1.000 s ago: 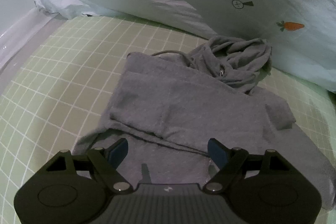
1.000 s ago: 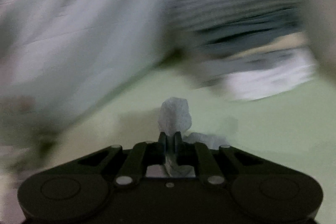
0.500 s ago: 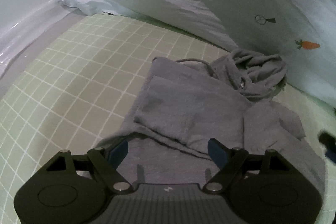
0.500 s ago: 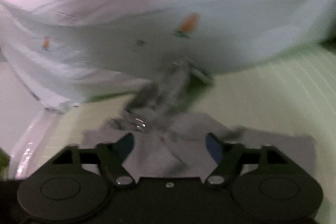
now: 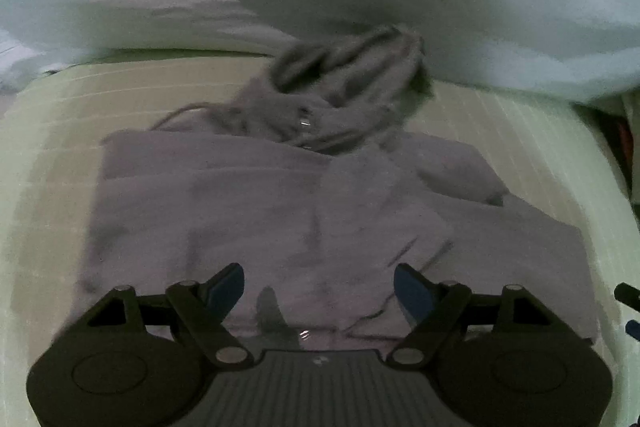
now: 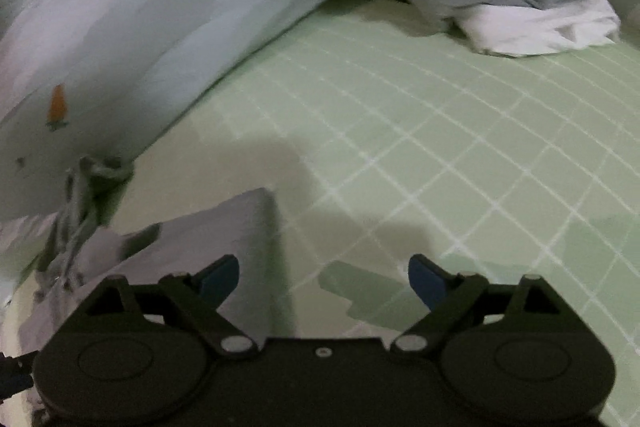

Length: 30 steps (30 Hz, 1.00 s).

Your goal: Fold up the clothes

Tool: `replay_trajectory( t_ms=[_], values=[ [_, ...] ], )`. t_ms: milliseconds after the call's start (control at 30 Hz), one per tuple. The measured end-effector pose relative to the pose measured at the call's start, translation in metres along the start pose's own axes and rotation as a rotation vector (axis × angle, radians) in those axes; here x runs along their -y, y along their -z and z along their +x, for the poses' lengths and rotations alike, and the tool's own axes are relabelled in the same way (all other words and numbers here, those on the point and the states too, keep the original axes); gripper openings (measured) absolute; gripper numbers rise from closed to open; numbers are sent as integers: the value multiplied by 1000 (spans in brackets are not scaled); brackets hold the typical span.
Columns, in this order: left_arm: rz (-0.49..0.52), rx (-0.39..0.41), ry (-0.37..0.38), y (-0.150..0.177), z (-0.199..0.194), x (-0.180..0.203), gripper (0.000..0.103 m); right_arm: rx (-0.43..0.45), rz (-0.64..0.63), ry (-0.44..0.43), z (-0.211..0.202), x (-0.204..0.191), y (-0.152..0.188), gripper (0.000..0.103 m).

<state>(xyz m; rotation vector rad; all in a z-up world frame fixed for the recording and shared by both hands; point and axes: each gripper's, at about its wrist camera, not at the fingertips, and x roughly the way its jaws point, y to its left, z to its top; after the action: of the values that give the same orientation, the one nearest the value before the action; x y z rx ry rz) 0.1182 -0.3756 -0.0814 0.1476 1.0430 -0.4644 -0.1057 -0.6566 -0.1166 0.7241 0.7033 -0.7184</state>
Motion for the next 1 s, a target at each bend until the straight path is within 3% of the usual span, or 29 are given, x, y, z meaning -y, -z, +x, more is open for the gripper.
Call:
replay_trajectory(
  t_ms=[233,300,367,433,667,800,1000],
  values=[
    [51,-66,58,-10,32,14,63,-30,-18,34,8,2,-2,92],
    [57,-64,72,-11,35,14,50,-35,-38,45,11,-1,1,92],
    [62,-57,87,-12,36,13,22,-38,-60,57,13,-5,3,93],
    [50,-33,100,-13,31,8,15,-41,-84,69,15,-8,6,93],
    [1,115,129,-23,-12,-15,13,-42,-176,87,18,-19,14,93],
    [-16,219,98,-32,-48,-38,13,-31,-232,101,19,-24,21,95],
    [-132,333,16,-36,-88,-98,13,-34,-316,131,23,-33,28,99]
  ],
)
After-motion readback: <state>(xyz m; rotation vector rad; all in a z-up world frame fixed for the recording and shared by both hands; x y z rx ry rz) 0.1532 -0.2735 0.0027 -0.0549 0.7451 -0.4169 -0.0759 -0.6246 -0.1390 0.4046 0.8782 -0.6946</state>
